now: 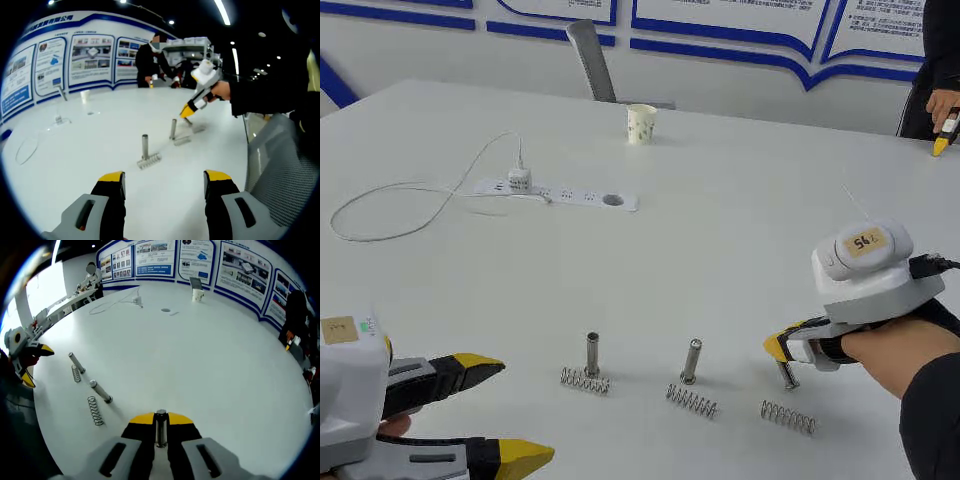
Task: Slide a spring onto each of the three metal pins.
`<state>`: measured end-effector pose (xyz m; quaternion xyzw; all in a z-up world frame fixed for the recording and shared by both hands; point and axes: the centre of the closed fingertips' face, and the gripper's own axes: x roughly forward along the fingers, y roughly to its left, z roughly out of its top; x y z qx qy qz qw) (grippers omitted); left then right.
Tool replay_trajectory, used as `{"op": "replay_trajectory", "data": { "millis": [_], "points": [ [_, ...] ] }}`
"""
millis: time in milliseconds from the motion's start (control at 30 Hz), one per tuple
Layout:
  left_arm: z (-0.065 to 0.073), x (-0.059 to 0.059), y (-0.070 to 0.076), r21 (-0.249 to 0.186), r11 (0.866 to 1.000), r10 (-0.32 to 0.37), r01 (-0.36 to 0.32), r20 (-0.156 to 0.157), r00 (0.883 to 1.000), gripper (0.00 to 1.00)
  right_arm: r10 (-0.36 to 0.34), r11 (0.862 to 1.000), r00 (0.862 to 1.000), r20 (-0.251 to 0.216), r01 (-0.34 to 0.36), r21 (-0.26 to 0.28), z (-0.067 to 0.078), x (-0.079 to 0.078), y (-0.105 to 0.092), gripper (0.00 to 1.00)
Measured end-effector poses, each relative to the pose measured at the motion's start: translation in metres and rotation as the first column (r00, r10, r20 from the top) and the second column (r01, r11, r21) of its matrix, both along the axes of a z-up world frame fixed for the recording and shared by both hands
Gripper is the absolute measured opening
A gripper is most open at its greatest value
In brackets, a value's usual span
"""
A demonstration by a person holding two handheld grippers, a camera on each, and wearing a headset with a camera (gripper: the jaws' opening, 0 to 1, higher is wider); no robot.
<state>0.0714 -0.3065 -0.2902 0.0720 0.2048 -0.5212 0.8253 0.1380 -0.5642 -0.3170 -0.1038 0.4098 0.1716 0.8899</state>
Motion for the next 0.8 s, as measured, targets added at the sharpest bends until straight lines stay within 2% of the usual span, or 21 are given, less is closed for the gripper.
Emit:
{"op": "replay_trajectory", "data": {
  "millis": [200, 800],
  "points": [
    [0.0, -0.001, -0.001, 0.001, 1.0, -0.004, 0.004, 0.001, 1.0, 0.65, -0.005, 1.0, 1.0, 0.016, 0.005, 0.006, 0.006, -0.005, 0.0, 0.09],
    [0.002, -0.001, 0.0, 0.003, 1.0, -0.005, 0.004, 0.007, 1.0, 0.64, -0.021, 1.0, 0.999, 0.038, 0.02, 0.022, 0.012, -0.02, -0.002, 0.09]
  ]
}}
